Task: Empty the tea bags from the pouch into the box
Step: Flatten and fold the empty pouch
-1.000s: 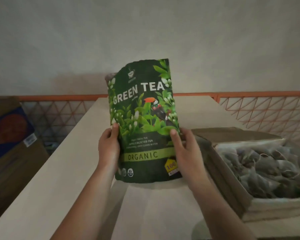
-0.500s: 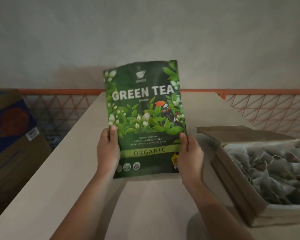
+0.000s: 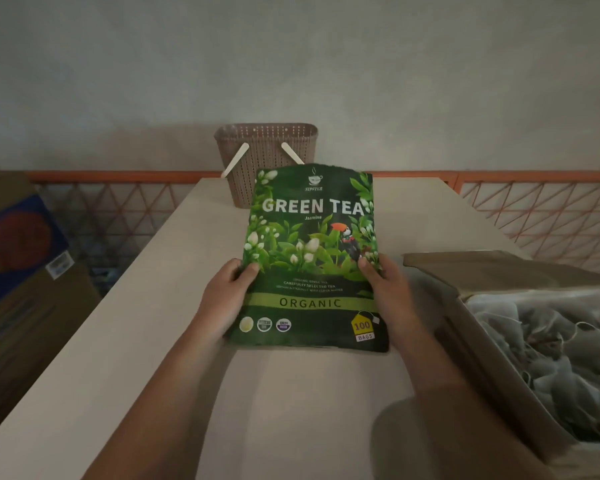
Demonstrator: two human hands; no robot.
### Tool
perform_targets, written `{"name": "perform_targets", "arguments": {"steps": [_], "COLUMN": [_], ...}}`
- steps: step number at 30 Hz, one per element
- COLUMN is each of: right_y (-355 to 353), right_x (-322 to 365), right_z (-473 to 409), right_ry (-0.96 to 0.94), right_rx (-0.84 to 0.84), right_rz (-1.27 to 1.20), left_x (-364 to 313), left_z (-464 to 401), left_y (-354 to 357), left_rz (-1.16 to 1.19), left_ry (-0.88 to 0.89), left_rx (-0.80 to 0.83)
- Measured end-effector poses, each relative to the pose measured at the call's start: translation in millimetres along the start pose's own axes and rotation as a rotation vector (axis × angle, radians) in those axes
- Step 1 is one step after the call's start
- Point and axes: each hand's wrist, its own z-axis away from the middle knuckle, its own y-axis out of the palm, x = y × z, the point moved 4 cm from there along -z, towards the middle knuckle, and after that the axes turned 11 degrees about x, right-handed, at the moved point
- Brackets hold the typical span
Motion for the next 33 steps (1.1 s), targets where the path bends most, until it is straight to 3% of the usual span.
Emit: {"name": "perform_targets", "arguments": {"steps": [5,11,17,21,24,29,33], "right_y": [-2.1,2.6,7.1,13.6,15.4,17.3,23.2], "right_x": [-2.7,-3.7,-0.4,-1.6,-0.8,-1.2,-4.5], "right_z": [-0.4,-3.6,-4.7,1.7,6.4,12.0,8.7], "right_ry": [0.035,0.079,0.089,0.206,0.237,0.239,0.228], "right_rx": [0.144,0.117,0.157,0.150,0.146,0.216,0.198], "right_rz": [-0.035,-0.139,-0.291,-0.539,-0.555,-0.773,-1.031], "left_x": [6.9,7.9,10.8,1.6,2.7,3.5,7.4], "left_z": [-6.7,-0.4,3.7,9.9,10.3,9.2,10.1], "left_y": [-3.9,-6.8,-4.2,-2.9,-4.5,-1.5,4.2], "left_rz": [0.232,0.422,0.708,0.826,0.893,0.844,0.821], "left_ry": [-0.050,-0.028,0.002,0.035,0.024,-0.068,-0.053], "left_rx": [0.070,0.048,0.220,0.190,0.265,0.164,-0.061]}}
